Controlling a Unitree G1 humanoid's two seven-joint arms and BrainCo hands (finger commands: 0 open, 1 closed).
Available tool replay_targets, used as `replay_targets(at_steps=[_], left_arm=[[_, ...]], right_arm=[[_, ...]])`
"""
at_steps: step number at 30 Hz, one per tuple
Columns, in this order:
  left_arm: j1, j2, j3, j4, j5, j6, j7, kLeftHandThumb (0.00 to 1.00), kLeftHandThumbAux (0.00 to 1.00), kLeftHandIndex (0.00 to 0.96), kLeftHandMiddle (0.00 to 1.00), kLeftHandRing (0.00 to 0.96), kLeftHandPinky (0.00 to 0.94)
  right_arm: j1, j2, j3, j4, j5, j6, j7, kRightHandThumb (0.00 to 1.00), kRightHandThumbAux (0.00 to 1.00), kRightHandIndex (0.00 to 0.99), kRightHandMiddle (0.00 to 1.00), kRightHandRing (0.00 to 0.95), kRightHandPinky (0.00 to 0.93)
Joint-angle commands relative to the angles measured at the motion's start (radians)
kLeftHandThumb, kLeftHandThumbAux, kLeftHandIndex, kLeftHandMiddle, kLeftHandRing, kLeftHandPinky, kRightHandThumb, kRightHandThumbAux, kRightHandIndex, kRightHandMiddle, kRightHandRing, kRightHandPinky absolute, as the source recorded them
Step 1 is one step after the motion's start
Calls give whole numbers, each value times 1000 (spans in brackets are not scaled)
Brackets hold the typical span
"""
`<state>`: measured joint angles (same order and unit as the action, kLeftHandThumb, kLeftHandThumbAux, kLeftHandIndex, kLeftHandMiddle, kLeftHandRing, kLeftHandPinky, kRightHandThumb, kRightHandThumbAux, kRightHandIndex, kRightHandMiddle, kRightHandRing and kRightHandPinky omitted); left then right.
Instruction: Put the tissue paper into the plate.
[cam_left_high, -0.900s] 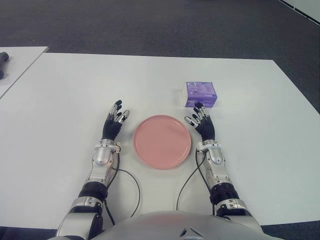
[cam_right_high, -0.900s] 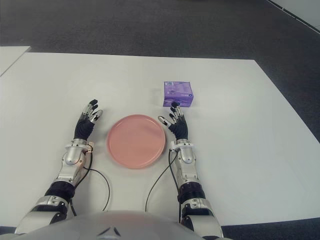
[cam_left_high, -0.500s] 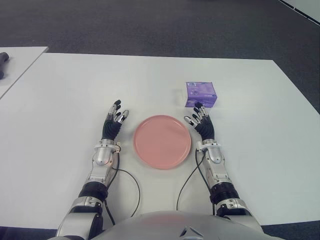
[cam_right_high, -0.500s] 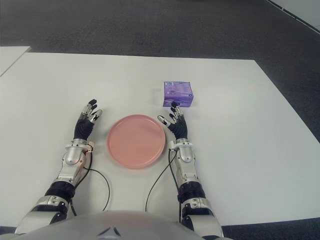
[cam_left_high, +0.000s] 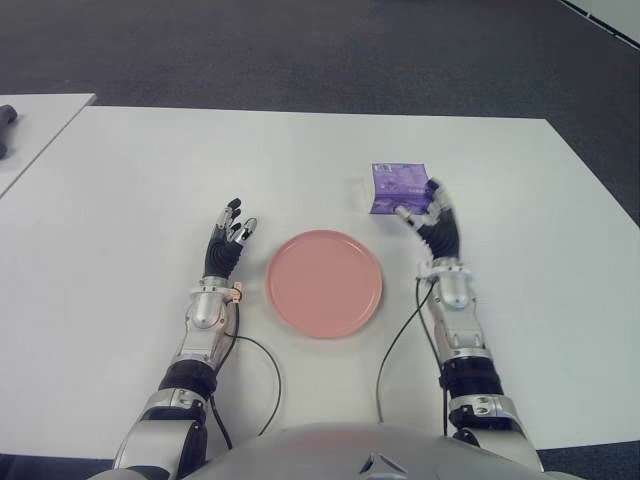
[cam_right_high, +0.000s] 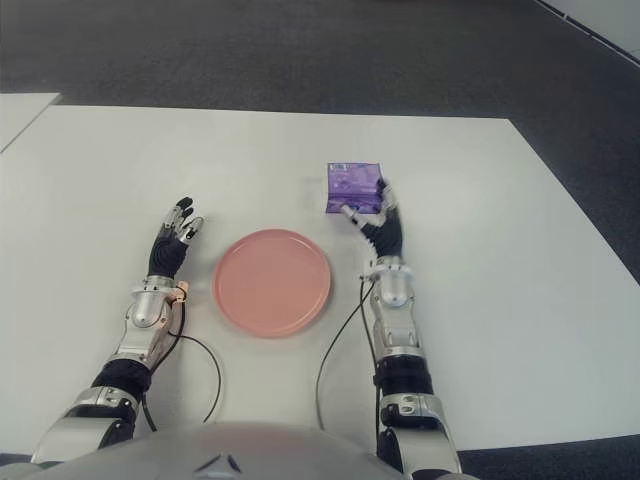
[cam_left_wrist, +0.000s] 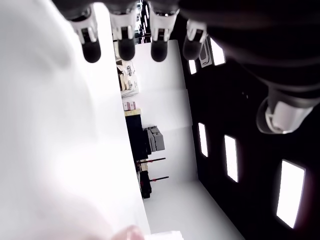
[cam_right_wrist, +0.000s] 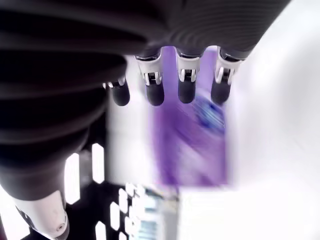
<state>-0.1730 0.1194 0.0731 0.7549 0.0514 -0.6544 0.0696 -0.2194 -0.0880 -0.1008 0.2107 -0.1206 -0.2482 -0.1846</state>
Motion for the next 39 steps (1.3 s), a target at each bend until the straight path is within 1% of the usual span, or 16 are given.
replay_targets(at_steps=[1,2,4,6,8,11,13,15,19,22,24,28,30,34,38,39], left_arm=[[15,-15,1,34,7,-1,18,0,385,0,0,0,0],[14,-15,1,35,7,-1,19,0,388,0,0,0,0],[12,-16,0,36,9,5,23,0,392,0,0,0,0],[10,-15,-1,36,11,10,26,0,395,0,0,0,0],[10,-14,-2,34,13,14,26,0,395,0,0,0,0],[9,-14,-2,34,13,15,26,0,394,0,0,0,0],[15,-16,-2,22,9,19,22,0,398,0,0,0,0],[18,-17,-1,14,5,23,19,0,404,0,0,0,0],[20,-20,0,9,2,23,17,0,414,0,0,0,0],[18,-22,3,11,-2,20,18,0,418,0,0,0,0],[16,-23,5,15,-4,19,19,0,420,0,0,0,0],[11,-21,7,28,-4,10,19,0,421,0,0,0,0],[9,-21,8,34,-3,4,19,0,421,0,0,0,0],[7,-19,8,45,-1,-9,17,0,417,0,0,0,0],[7,-18,9,49,-7,-5,9,0,417,0,0,0,0],[7,-18,10,49,-9,-1,8,0,418,0,0,0,0]], right_arm=[[-117,-5,-7,-169,-51,24,-53,123,664,0,17,27,53],[-139,-7,-10,-217,-57,52,-58,125,665,0,22,27,44],[-157,-28,-26,-220,-63,34,-69,130,670,0,27,25,36],[-167,-43,-35,-210,-72,22,-76,136,675,0,30,24,30],[-199,-57,-41,-173,-77,6,-84,150,682,0,31,18,17],[-213,-63,-43,-150,-79,-6,-88,162,687,0,31,14,7],[-320,-83,-39,-82,-92,-19,-102,178,690,3,30,11,5],[-388,-104,-43,-44,-94,-28,-104,204,697,9,27,8,10],[-425,-113,-33,-20,-110,-55,-118,239,715,12,22,9,33],[-456,-119,-16,-19,-132,-63,-129,249,720,10,17,15,56],[-486,-125,-9,8,-135,-72,-127,252,728,12,17,20,66],[-628,-124,21,130,-125,-77,-95,285,730,20,24,31,77],[-672,-121,40,189,-117,-111,-73,307,724,24,28,33,73],[-683,-138,67,223,-98,-180,-3,348,707,30,35,31,49],[-713,-211,104,315,-146,-182,73,366,662,22,32,24,11],[-717,-226,125,320,-175,-170,89,368,654,20,32,23,9]])
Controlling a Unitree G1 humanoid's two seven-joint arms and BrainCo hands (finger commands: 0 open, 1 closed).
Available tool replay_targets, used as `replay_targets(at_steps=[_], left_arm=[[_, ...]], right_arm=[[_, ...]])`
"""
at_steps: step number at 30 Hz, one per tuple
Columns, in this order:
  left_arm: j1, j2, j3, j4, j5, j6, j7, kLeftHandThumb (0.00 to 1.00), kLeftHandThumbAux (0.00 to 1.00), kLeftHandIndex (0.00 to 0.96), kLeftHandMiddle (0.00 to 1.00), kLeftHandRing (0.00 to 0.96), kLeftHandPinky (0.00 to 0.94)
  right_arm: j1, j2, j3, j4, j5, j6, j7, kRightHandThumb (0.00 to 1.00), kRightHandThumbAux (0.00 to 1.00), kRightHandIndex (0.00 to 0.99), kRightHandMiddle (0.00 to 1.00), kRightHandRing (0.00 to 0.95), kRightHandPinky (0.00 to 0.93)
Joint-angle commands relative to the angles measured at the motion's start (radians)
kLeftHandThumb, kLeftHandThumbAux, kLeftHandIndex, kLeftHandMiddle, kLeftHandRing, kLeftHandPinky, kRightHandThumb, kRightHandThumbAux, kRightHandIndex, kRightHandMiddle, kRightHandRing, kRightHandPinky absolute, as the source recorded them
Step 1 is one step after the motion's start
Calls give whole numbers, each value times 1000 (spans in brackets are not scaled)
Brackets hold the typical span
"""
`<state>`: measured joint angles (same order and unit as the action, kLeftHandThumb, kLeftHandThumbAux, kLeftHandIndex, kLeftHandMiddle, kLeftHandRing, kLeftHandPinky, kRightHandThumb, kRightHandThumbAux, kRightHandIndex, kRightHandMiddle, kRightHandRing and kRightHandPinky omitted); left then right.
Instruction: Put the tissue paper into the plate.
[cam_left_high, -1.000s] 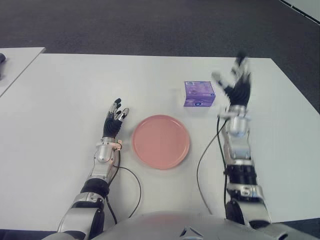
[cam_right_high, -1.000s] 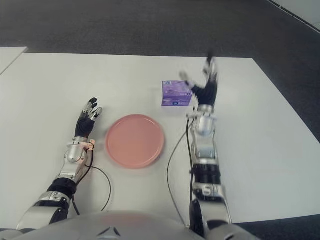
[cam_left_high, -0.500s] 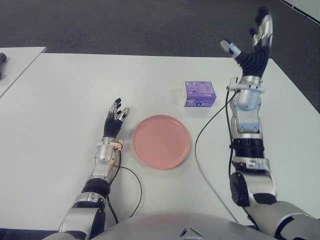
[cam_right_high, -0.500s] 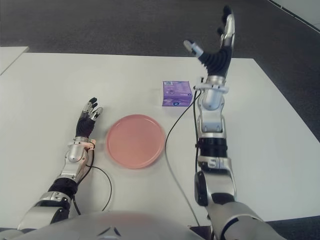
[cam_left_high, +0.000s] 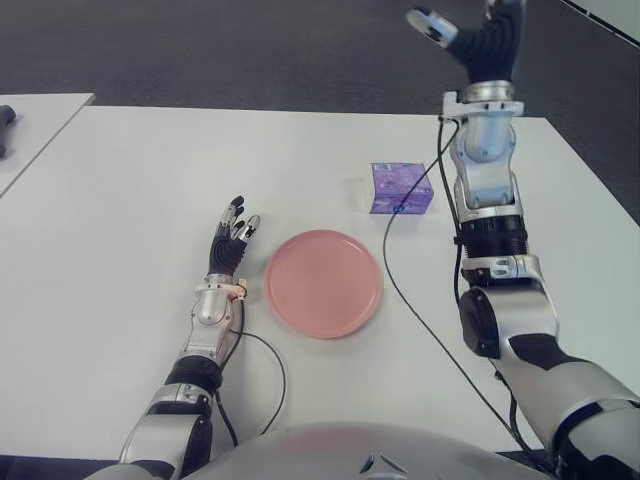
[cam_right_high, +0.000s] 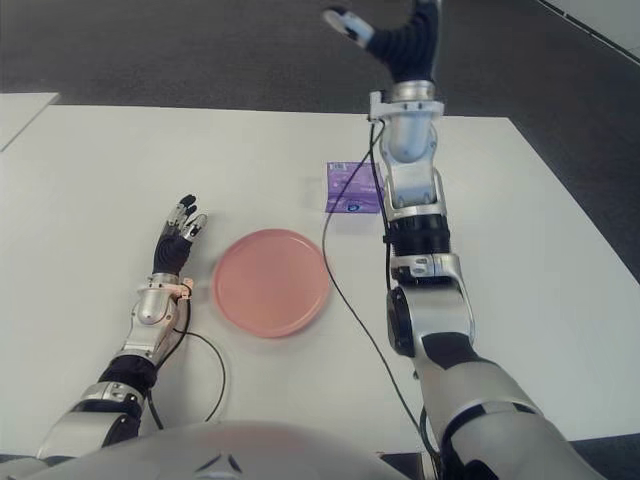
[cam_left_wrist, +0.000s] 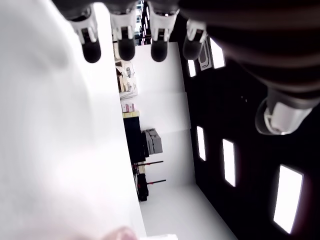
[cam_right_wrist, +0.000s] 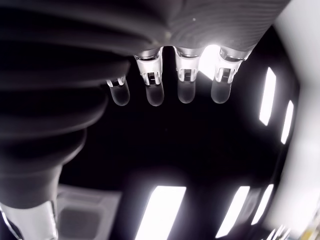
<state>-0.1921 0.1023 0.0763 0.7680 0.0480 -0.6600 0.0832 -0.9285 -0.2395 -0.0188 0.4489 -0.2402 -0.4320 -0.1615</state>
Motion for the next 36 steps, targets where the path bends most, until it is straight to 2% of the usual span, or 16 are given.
replay_targets(at_steps=[1,4,7,8,9,10,11,12,13,14,15,18,25,31,36], left_arm=[[25,-1,7,36,-7,7,-7,0,421,0,0,0,0],[25,0,8,37,-9,8,-8,0,426,0,0,0,0],[25,2,9,39,-7,6,-8,0,431,0,0,0,0],[24,2,10,40,-6,5,-8,0,432,0,0,0,0],[24,1,10,42,-5,4,-8,0,432,0,0,0,0],[23,1,11,42,-5,6,-8,0,433,0,0,0,0],[22,0,12,43,-4,7,-9,0,434,0,0,0,0],[21,0,13,44,-5,10,-10,0,434,0,0,0,0],[20,-1,13,47,-5,10,-11,0,436,0,0,0,0],[19,-1,13,50,-4,10,-11,0,438,0,0,0,0],[16,-1,14,56,-5,6,-13,0,438,0,0,0,0],[9,-1,16,70,-5,-5,-18,0,435,0,0,0,0],[0,-1,14,98,5,-28,-3,0,421,0,0,0,0],[-2,-2,15,113,10,-42,5,0,415,0,0,0,0],[7,-6,16,96,6,-27,4,0,417,0,0,0,0]], right_arm=[[-11,-83,57,85,-75,21,76,373,632,13,27,17,6],[-15,-89,71,87,-93,25,83,380,604,4,21,10,1],[-66,-85,127,173,-161,25,69,391,584,1,8,3,0],[43,-142,-482,483,-143,216,110,400,561,0,5,2,0],[130,-185,-944,708,-124,359,143,405,545,0,4,1,0],[186,-213,-1272,857,-52,455,161,414,522,0,2,1,0],[214,-227,-1442,931,-1,503,170,432,425,0,1,0,0],[53,-185,-735,762,-168,284,157,439,390,0,1,0,0],[-87,-138,-191,666,-320,130,150,446,350,0,0,0,0],[-182,-104,172,607,-436,26,146,446,322,0,0,0,0],[-241,-66,368,646,-523,-8,113,447,312,0,0,0,0],[-254,-28,406,774,-583,17,41,430,278,0,0,0,0],[-238,-42,484,832,-635,-2,-27,387,247,0,0,0,0],[-231,-53,552,875,-657,-17,-51,363,235,0,0,0,0],[-239,-63,597,906,-673,27,-45,360,229,0,0,0,0]])
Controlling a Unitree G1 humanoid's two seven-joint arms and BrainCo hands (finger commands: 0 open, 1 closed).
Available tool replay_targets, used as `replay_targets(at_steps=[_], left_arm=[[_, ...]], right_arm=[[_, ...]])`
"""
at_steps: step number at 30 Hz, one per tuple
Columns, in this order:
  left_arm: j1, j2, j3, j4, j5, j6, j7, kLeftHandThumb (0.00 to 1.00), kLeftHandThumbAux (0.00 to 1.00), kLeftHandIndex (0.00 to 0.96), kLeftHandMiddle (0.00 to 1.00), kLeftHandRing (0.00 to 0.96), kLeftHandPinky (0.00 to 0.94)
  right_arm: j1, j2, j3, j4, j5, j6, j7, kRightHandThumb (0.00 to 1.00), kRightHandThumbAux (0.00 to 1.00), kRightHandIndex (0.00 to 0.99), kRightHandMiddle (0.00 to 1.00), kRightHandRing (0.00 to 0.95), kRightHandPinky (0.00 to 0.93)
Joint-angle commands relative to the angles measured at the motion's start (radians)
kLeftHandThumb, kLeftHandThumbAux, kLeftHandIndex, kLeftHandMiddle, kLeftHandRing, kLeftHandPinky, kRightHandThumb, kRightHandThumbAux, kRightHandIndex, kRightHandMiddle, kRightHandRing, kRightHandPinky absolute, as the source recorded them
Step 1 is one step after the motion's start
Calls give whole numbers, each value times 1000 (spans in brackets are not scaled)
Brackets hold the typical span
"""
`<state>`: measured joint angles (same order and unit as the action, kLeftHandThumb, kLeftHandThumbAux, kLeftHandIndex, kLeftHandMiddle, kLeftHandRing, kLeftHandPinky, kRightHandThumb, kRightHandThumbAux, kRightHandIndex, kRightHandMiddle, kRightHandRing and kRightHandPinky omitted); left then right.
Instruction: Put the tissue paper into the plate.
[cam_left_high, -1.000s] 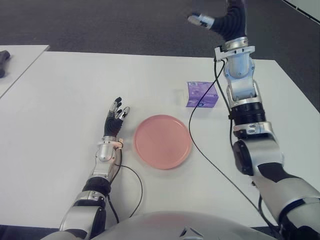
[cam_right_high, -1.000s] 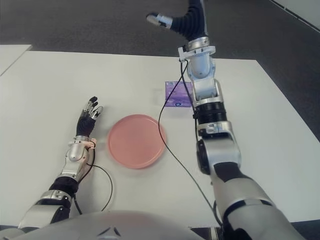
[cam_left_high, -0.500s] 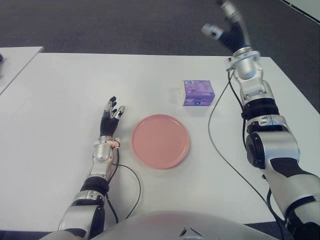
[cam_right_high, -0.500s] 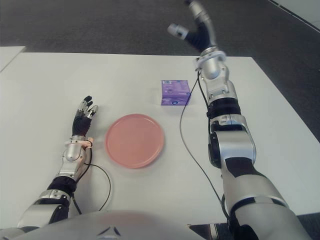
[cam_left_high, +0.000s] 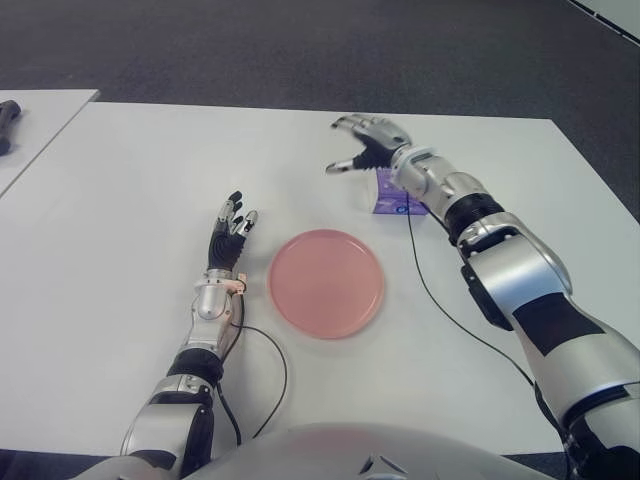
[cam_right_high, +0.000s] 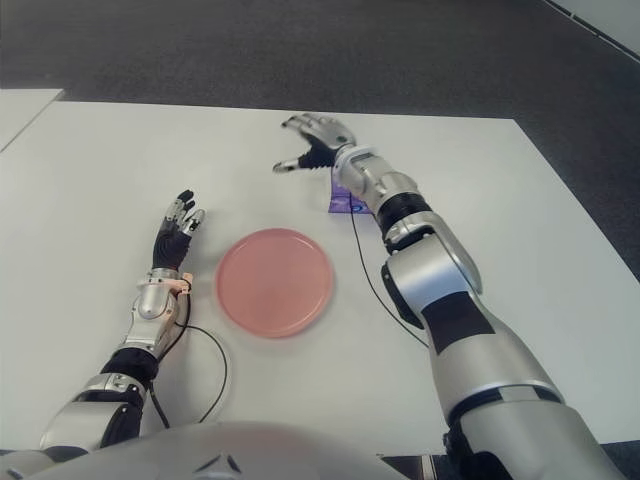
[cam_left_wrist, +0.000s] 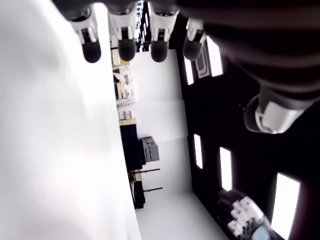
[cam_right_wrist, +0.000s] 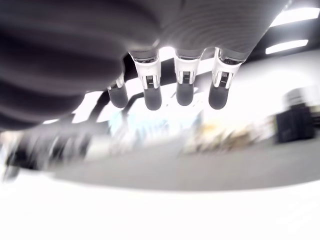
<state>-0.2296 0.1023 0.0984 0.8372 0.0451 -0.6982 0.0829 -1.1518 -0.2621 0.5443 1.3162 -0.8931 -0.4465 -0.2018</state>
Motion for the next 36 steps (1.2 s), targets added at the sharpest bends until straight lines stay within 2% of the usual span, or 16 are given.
replay_targets(at_steps=[1,11,27,36], left_arm=[[45,-6,-6,25,8,14,3,0,419,0,0,0,0],[57,-1,-7,-4,5,47,-5,0,441,0,0,0,0],[65,-1,-7,-26,1,84,-11,0,448,0,0,0,0],[62,1,-1,-15,0,66,-7,0,436,0,0,0,0]], right_arm=[[-16,-47,40,44,-23,50,-7,362,227,0,0,0,0],[-14,-65,79,58,-18,110,-16,376,221,0,0,0,0],[16,-63,108,61,-10,125,-5,383,209,0,0,0,0],[13,-75,90,58,19,126,4,405,219,0,0,0,0]])
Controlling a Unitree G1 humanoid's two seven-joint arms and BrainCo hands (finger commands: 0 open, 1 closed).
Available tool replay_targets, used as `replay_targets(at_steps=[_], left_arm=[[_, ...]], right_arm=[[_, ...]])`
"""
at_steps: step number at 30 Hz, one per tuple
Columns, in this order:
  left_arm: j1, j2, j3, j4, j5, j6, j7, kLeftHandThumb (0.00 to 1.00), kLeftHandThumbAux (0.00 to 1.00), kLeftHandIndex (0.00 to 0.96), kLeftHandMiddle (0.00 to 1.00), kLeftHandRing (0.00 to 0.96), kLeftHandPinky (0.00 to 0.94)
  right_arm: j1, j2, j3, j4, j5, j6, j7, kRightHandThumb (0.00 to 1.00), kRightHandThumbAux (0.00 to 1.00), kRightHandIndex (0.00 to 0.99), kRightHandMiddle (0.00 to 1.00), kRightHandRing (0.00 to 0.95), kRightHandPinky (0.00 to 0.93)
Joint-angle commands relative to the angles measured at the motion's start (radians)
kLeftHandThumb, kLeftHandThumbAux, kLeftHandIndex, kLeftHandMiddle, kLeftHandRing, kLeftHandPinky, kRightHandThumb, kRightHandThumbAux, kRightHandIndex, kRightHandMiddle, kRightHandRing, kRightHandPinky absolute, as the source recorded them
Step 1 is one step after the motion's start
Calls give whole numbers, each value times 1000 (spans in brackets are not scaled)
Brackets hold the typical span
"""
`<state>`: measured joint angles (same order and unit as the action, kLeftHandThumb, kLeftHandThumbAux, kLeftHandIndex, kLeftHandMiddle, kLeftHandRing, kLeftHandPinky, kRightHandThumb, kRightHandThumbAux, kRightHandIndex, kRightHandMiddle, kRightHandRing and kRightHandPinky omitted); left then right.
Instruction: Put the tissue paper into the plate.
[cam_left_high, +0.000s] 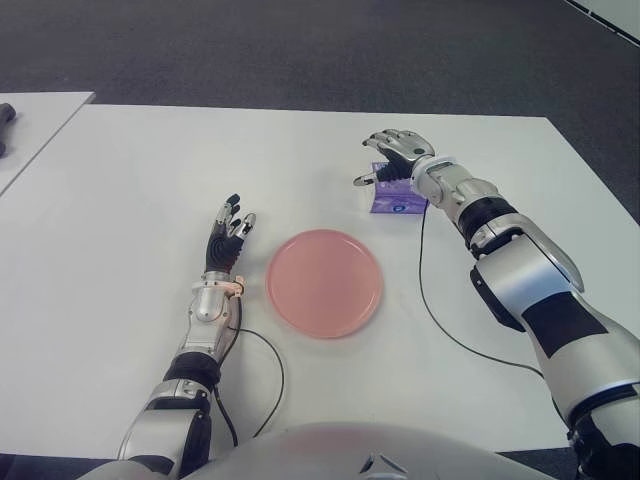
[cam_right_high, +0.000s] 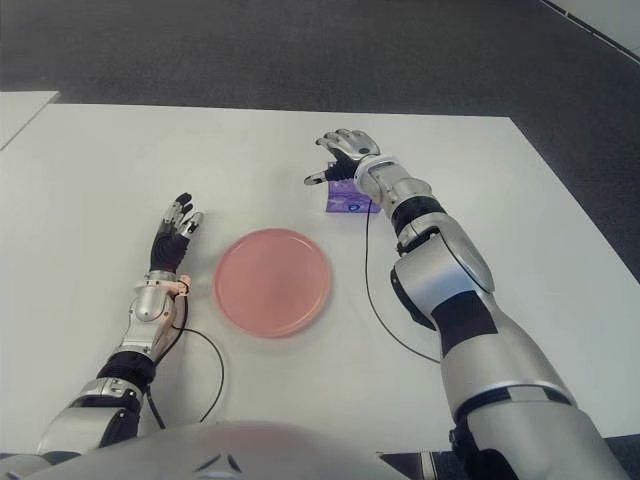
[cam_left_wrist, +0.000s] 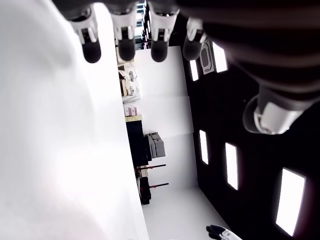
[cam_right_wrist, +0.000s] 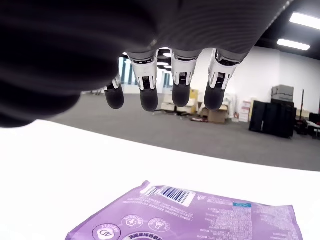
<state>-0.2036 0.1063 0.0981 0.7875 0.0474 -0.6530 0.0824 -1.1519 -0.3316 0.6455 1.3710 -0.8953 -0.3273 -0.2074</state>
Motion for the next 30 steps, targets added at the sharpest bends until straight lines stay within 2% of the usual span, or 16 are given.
replay_targets(at_steps=[1,12,30], left_arm=[[37,-3,-1,35,-3,18,-7,0,436,0,0,0,0],[39,2,0,42,3,11,-3,0,441,0,0,0,0],[56,-2,-3,-3,2,56,-2,0,463,0,0,0,0]], right_arm=[[13,-8,-14,4,24,6,8,406,220,0,0,0,0],[22,-25,-48,4,59,4,8,414,216,0,0,0,0],[56,-44,-43,8,51,26,-1,410,223,0,0,0,0]])
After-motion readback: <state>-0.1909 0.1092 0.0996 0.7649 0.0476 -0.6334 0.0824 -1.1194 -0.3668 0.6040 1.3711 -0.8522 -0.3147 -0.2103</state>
